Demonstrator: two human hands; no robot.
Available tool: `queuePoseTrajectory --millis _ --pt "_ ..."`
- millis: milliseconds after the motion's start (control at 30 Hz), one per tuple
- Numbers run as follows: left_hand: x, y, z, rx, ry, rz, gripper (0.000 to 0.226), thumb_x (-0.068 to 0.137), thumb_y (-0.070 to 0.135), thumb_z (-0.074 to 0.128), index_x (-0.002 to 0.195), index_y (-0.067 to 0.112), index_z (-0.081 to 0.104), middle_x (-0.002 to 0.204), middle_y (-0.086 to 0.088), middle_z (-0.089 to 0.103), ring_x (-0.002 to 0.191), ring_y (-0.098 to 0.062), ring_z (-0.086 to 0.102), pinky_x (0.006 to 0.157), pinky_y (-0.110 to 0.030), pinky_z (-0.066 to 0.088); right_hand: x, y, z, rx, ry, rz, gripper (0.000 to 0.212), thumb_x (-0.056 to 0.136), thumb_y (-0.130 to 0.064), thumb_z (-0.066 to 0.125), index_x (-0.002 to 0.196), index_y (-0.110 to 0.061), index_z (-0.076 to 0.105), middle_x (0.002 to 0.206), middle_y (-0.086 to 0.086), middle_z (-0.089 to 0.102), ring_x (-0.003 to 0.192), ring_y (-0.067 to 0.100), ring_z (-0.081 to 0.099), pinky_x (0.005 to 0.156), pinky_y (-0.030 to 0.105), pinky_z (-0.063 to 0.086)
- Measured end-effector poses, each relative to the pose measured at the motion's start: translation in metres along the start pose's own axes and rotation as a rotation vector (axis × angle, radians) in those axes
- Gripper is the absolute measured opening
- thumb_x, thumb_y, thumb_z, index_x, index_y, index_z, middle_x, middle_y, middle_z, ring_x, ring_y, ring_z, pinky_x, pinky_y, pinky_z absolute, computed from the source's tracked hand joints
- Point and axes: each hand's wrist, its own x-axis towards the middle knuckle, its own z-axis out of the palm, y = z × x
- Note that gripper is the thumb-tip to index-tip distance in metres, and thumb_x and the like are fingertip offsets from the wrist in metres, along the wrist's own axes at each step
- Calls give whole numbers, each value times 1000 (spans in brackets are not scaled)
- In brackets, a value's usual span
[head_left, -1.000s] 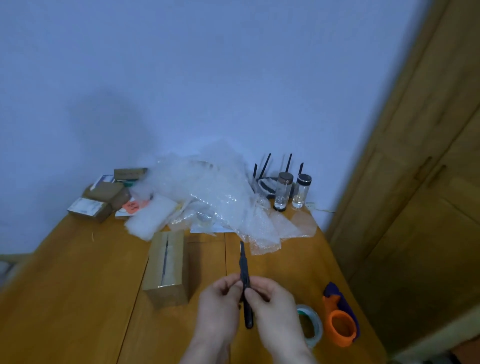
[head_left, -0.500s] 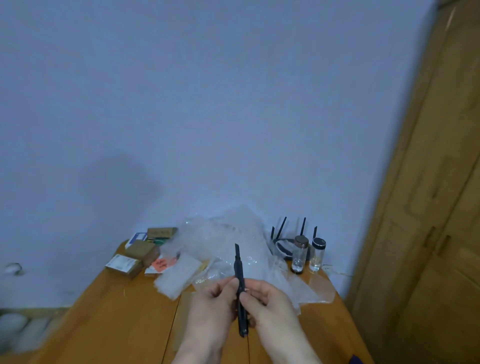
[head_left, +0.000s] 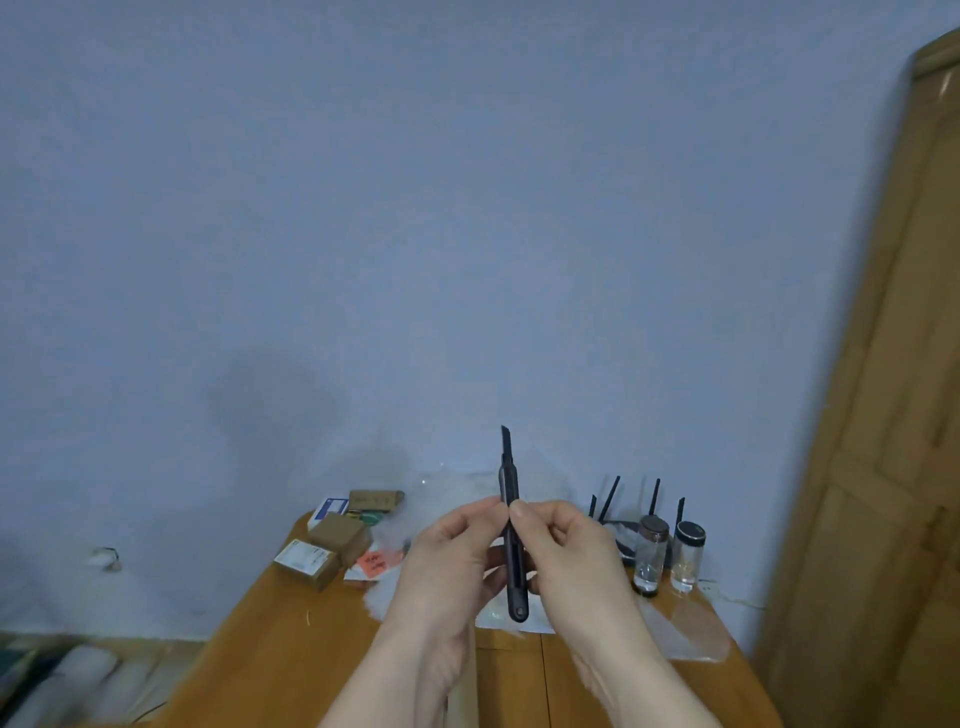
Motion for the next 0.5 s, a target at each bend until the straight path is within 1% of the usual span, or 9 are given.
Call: queuePoseTrajectory --millis 100,200,233,333,367,433,500 --pt "1 8 -1 -58 -13 -13 17 95 15 68 106 6 77 91 -10 80 78 -22 70 76 -34 54 2 -8 1 -13 -12 -14 17 96 -30 65 86 -21 75 86 1 80 83 19 75 73 32 60" --pt "4 12 -1 -63 -12 -5 19 96 17 68 108 6 77 99 -12 81 82 -22 72 77 -34 55 4 -15 2 -22 -3 -43 15 96 -28 65 87 -21 75 84 -1 80 79 15 75 64 23 57" --pt "5 14 0 -53 -12 4 20 97 18 67 108 6 77 101 -14 81 83 -22 72 77 -34 55 5 -17 3 -26 1 -55 14 96 -27 65 87 -21 75 84 -1 80 78 16 75 64 24 58" --pt "7 18 3 -38 -9 25 19 99 18 64 106 6 78 103 -16 80 83 -22 71 77 -33 56 8 -18 5 -8 15 -71 13 96 -25 65 87 -21 74 83 1 80 78 20 76 74 38 63" --pt "7 19 4 -32 -8 29 18 99 17 64 104 7 78 102 -16 80 82 -23 71 77 -33 57 8 -18 5 -7 19 -77 13 96 -24 65 88 -21 74 83 1 80 78 19 76 77 40 64" --pt "9 20 6 -23 -4 34 18 99 17 64 103 8 78 98 -14 81 81 -22 73 77 -34 57 10 -16 5 -11 17 -88 11 96 -21 66 90 -22 75 84 -1 80 79 17 77 79 41 63" --pt "10 19 7 -16 1 38 18 99 17 63 104 8 78 92 -12 82 81 -22 75 76 -33 57 10 -14 4 -19 2 -93 11 96 -18 65 94 -23 74 86 -1 80 80 14 76 79 37 63"
